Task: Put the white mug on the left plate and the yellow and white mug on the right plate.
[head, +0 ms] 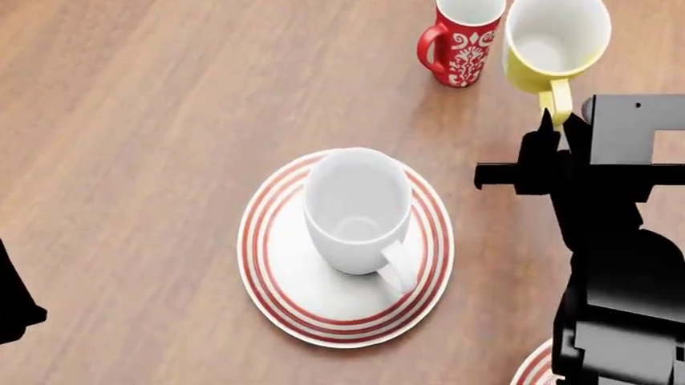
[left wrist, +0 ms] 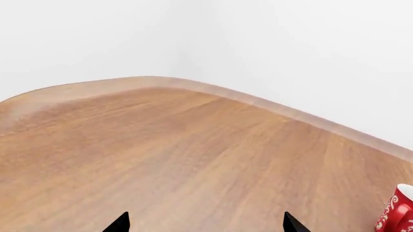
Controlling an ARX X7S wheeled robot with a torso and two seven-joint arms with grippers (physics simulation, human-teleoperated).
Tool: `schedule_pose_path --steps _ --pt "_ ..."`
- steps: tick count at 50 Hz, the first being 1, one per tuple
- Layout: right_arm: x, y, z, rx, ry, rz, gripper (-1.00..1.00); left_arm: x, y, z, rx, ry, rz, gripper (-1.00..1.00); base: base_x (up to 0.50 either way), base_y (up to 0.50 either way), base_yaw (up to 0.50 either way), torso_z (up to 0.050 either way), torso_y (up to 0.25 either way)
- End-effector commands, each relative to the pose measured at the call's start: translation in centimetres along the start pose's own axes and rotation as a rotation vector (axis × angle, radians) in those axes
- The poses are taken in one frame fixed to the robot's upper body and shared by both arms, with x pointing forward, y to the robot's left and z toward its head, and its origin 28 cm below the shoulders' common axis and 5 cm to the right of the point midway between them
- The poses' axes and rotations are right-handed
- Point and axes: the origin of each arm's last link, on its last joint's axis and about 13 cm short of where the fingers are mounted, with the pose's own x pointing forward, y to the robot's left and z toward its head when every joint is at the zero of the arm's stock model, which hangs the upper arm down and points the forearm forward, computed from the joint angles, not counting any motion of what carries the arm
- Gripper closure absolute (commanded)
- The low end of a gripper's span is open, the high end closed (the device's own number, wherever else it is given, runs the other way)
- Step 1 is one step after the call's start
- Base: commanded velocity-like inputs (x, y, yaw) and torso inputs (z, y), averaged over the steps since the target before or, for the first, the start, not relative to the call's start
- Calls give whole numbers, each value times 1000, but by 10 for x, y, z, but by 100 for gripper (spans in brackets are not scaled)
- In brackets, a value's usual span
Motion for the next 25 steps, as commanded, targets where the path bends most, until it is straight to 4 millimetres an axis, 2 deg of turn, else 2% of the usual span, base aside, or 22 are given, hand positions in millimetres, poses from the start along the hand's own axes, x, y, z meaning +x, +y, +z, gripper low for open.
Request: schedule_pose_path --steps 1,3,6,12,25 --pt "-5 1 4 -10 -35 1 100 0 0 0 0 0 0 -100 0 0 0 0 0" --pt "-10 1 2 50 -42 44 100 1 0 -2 2 4 2 -100 0 0 0 0 0" --pt "-38 -1 -1 75 -83 77 100 0 -1 -1 2 11 8 -100 0 0 0 0 0" --pt "-77 -6 -12 138 -94 118 100 -1 -5 3 -4 1 1 -100 0 0 0 0 0" --pt "-121 2 -16 120 -83 132 100 -4 -4 6 -1 0 6 -100 0 0 0 0 0"
